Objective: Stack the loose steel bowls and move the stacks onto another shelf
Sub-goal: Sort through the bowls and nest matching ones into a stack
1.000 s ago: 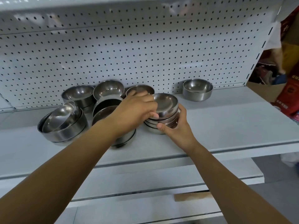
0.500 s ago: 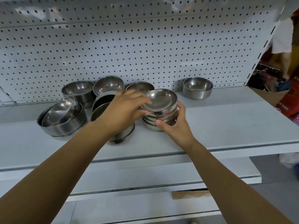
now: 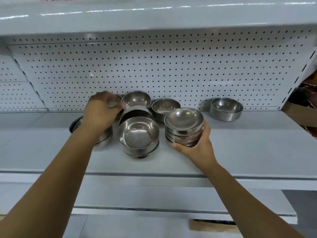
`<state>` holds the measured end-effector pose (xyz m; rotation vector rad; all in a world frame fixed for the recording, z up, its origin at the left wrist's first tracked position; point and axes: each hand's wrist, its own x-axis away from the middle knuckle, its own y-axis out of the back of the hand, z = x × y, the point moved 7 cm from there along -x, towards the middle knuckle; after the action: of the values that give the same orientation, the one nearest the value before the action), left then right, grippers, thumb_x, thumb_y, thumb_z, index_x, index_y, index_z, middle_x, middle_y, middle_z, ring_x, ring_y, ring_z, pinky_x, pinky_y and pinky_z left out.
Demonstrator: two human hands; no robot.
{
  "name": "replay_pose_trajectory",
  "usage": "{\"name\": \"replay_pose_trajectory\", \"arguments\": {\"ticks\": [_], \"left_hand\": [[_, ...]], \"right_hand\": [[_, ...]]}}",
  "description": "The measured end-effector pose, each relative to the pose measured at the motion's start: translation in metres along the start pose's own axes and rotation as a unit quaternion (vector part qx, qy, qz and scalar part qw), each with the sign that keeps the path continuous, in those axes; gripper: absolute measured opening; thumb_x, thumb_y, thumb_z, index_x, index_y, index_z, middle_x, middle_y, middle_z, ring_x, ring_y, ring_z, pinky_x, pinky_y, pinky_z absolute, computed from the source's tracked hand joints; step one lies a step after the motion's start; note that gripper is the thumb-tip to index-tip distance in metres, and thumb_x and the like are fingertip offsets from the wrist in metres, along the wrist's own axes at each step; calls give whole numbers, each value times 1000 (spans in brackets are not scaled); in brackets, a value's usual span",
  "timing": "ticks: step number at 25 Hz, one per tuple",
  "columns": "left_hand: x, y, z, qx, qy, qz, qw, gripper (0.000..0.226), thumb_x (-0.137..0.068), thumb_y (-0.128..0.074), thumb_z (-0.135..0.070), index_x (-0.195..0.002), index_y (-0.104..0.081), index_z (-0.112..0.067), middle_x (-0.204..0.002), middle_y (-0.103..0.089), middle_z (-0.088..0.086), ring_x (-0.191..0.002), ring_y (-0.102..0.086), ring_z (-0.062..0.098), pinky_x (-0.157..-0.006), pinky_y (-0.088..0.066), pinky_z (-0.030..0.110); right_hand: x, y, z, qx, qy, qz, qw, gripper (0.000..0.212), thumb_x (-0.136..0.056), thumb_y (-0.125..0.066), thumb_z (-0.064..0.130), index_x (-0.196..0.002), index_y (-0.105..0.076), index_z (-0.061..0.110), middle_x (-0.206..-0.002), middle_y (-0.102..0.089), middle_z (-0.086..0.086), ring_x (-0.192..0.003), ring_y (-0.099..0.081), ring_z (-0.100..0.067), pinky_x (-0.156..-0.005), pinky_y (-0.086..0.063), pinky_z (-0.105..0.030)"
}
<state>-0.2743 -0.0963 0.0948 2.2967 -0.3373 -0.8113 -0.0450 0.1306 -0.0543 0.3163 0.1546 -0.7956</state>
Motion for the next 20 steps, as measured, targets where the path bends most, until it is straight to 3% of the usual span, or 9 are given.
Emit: {"name": "replay_pose_trajectory", "arguments": {"ticks": [3,5,7,9,13,17,20], "left_hand": [[21,10,33,-118,73,-74,988,51,-83,-77,-49,-114,-68,-8,-110,-67,16,-110,-57,38,-88,-46,47],[34,12,55,-161,118,-99,975,55,-83,-70,-60,-108,-71,-10,-110,-68,13,-114,-51,38,-88,-41,47],[44,13,71,-134,140,-112,975,51,-84,-67,-63,-100,-75,-15,-103,-72,6,-117,-49,35,-88,-37,44],[48,11,75,-116,129,-107,979,45,-86,-67,-62,-86,-73,-17,-87,-71,3,-114,-50,34,-86,-32,42],[53,9,70,-62,102,-108,987,48,-89,-72,-46,-56,-47,-21,-58,-48,-1,-88,-57,36,-85,-36,44],[50,10,65,-18,100,-131,986,38,-88,-72,-43,-64,-59,-18,-62,-54,-2,-83,-61,37,-82,-47,48],[48,13,40,-6,42,-152,987,36,-87,-71,-48,-66,-63,-20,-67,-59,-9,-88,-62,32,-81,-48,46]], "right_hand": [[3,-1,2,8,-2,6,1000,127,-57,-101,43,-151,-16,49,-146,-50,16,-129,-54,1,-90,-46,-5],[3,0,2,9,0,11,1000,125,-57,-101,43,-148,-16,54,-145,-50,16,-129,-55,-1,-89,-46,-5],[4,-2,5,6,2,18,1000,125,-58,-101,43,-149,-17,53,-146,-50,15,-129,-54,-1,-94,-45,-10],[6,-3,8,6,5,17,1000,125,-59,-101,42,-151,-17,51,-146,-50,15,-128,-53,3,-98,-45,-15],[9,-3,8,12,7,17,1000,125,-59,-101,43,-152,-17,49,-145,-51,15,-127,-54,3,-96,-43,-14],[10,-2,9,12,5,19,1000,125,-60,-100,43,-153,-18,46,-144,-51,16,-124,-53,8,-97,-45,-15],[10,-2,9,6,6,22,1000,125,-59,-101,43,-153,-18,46,-144,-51,17,-125,-53,8,-97,-46,-14]]}}
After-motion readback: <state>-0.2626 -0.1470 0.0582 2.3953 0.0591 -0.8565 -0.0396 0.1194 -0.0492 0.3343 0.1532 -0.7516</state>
